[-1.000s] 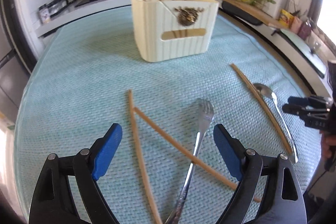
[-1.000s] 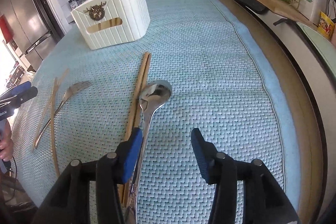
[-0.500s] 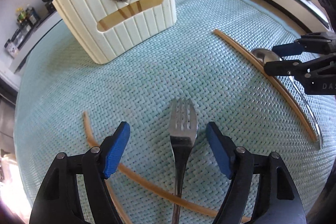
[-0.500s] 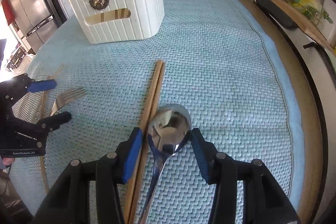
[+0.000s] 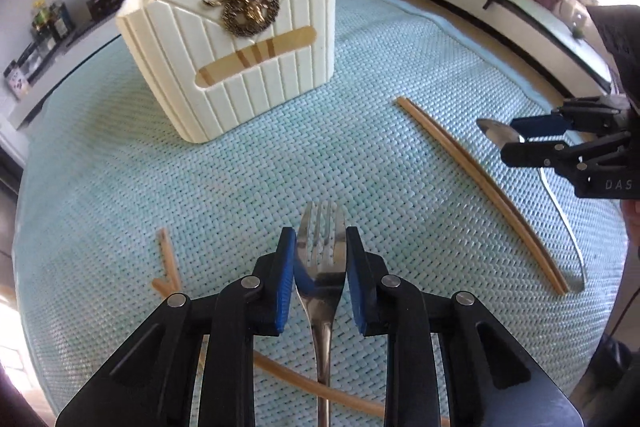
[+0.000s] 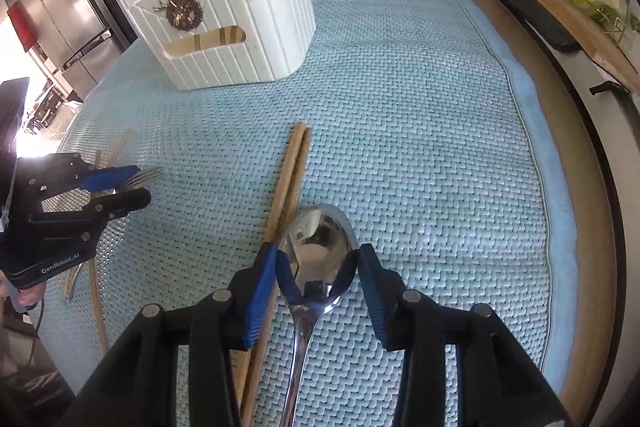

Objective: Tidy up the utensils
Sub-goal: 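Close the left gripper on the fork while the right gripper closes on the spoon, lifting both, then carry the fork in the left gripper while the right gripper carries the spoon over the caddy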

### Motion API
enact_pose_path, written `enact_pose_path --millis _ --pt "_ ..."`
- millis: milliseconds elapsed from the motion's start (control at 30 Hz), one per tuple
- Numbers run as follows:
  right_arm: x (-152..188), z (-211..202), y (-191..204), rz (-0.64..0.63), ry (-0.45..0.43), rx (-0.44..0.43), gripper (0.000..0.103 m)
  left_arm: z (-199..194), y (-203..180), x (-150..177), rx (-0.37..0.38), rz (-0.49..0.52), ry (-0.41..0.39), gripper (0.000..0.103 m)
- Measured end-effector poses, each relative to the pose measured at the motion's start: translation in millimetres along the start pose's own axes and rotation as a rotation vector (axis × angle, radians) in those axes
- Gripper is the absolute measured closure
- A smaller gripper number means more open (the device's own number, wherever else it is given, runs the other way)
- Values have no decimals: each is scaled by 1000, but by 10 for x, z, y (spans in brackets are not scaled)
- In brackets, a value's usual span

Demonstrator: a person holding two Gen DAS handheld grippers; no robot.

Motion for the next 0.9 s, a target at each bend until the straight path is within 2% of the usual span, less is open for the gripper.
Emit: enact_pose_path --millis 467,667,900 --pt "42 -854 424 -89 -224 -23 61 -1033 465 -15 18 -159 -263 80" --pt "158 -1106 586 -101 -300 -29 61 -1210 515 -8 21 -194 -316 80" --pt "259 -1299 714 -119 -370 -37 61 -1305 563 81 17 -224 -338 80"
Point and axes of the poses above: each gripper's, at about its wrist camera, not at the fingertips, and z roughly the way its jaws point, y to its left, x to its underside, the point moved 1 cm from there along z, roughly the way its jaws point, and after that the axes turned 7 degrees about -x, right-handed, at the moved point
